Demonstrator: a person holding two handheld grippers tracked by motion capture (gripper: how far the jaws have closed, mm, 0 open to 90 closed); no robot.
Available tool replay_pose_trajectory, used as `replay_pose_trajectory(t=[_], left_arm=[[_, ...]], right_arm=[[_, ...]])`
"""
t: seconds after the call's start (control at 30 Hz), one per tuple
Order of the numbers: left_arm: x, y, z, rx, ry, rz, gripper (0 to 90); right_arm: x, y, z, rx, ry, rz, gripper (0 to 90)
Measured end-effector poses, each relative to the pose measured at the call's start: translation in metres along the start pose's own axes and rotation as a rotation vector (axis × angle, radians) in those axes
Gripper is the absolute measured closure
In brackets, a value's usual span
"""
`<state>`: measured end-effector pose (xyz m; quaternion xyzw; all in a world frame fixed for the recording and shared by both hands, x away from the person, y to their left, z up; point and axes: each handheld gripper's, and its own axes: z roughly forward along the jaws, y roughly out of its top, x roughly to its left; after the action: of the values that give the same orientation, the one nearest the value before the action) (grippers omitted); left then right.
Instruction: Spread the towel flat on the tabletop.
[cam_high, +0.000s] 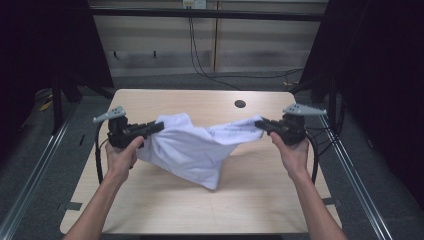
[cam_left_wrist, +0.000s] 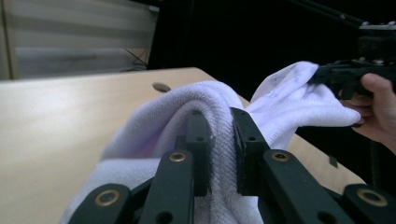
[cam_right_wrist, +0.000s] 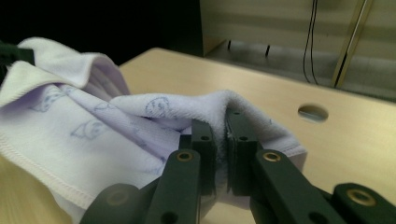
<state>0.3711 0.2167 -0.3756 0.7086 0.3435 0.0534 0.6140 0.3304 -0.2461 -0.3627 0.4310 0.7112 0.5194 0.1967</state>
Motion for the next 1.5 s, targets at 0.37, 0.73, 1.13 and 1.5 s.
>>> replay_pose_trajectory(t=[0.37,0.73,1.13,1.5], left_arm=[[-0.044,0.103,-0.007,-0.104,0.037,0.244,79.4],[-0.037,-0.063,0.023,0.256,-0.103,0.141,79.3],[-0.049,-0.109,0.015,0.313,-0.23,0.046,45.0],[-0.021,-0.137,0.043,0.54,-0.077,0.067,85.4]], right_arm=[[-0.01,0.12,-0.016,-0.148,-0.062,-0.054,84.2],[-0.011,-0.049,-0.016,0.169,0.0,-0.004,85.1],[-0.046,-0.132,-0.022,0.316,-0.08,0.045,83.3],[-0.013,-0.11,-0.044,0.177,-0.1,-0.036,45.7]])
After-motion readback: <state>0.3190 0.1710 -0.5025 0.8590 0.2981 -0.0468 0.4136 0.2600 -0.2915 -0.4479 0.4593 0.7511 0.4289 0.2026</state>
